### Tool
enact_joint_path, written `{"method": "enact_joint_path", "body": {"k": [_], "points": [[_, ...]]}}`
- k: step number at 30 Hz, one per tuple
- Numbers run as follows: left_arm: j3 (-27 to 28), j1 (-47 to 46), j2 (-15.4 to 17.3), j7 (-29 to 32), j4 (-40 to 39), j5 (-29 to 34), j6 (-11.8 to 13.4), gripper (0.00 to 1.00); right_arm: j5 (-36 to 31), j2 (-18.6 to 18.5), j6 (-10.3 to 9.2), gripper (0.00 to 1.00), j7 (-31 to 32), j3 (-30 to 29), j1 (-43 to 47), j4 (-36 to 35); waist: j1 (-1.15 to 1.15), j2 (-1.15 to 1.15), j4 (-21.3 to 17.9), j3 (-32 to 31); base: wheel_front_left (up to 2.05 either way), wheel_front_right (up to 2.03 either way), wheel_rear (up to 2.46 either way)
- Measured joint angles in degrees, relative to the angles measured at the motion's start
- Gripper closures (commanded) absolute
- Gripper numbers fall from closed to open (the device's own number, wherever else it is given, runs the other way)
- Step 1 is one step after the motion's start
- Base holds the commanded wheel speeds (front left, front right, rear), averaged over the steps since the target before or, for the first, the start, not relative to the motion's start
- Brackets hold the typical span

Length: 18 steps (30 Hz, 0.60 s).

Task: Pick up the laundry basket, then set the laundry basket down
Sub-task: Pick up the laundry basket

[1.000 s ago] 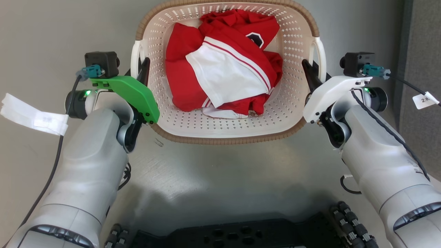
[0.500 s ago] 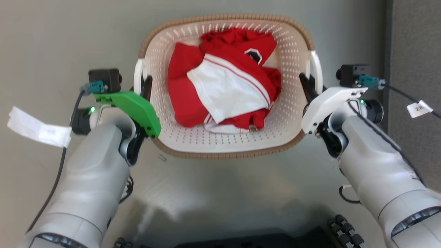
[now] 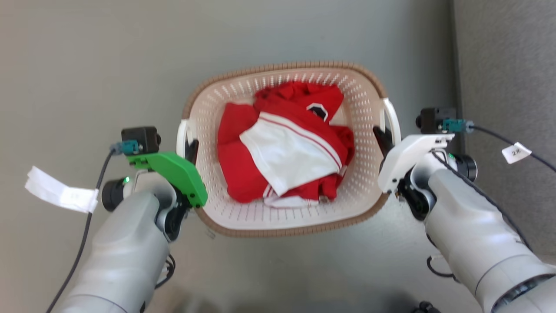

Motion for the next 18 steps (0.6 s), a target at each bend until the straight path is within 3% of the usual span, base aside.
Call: {"method": "enact_joint_path", "body": {"k": [18], "points": [[-3.11, 7.39, -0.03, 4.33, 2.56, -4.91, -0.01, 1.0, 6.71, 0.32, 0.03, 1.0, 6.05, 4.64, 8.24, 0.32, 0.0, 0.0, 0.49, -14.72, 0.0, 0.0, 0.0]]}}
